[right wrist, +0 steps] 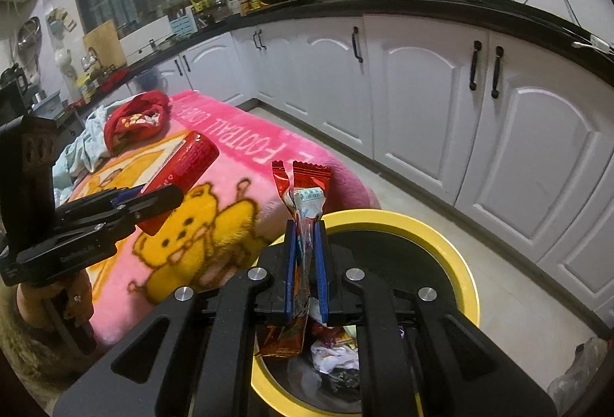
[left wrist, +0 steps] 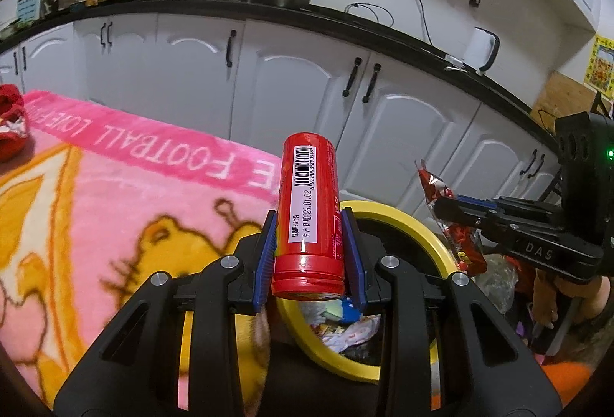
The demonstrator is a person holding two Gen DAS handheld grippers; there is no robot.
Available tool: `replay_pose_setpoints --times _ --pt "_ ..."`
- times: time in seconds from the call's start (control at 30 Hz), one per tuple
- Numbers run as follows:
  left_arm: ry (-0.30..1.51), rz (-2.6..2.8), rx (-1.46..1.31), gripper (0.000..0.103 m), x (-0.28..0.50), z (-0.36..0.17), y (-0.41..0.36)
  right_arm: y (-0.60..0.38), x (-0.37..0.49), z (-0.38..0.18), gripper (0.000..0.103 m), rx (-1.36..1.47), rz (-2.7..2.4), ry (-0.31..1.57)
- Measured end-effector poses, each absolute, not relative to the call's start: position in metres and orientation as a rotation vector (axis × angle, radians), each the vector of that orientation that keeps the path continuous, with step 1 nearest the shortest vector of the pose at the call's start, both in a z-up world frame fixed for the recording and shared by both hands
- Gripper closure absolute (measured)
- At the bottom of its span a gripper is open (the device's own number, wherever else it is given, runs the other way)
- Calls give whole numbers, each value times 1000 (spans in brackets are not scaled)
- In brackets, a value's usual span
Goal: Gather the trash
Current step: 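Carry the red can and snack wrapper over the yellow bin and open both grippers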
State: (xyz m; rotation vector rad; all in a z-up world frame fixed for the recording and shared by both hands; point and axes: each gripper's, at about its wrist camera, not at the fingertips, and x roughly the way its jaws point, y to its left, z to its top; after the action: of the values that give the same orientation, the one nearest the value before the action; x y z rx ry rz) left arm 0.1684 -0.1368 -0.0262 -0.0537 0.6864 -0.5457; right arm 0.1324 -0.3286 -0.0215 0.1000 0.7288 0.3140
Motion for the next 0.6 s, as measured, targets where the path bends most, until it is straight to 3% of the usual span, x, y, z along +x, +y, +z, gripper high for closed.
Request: replay_pose_setpoints --times 0.6 --pt "741 -615 -27 78 176 -46 -183 -359 130 -53 93 152 261 785"
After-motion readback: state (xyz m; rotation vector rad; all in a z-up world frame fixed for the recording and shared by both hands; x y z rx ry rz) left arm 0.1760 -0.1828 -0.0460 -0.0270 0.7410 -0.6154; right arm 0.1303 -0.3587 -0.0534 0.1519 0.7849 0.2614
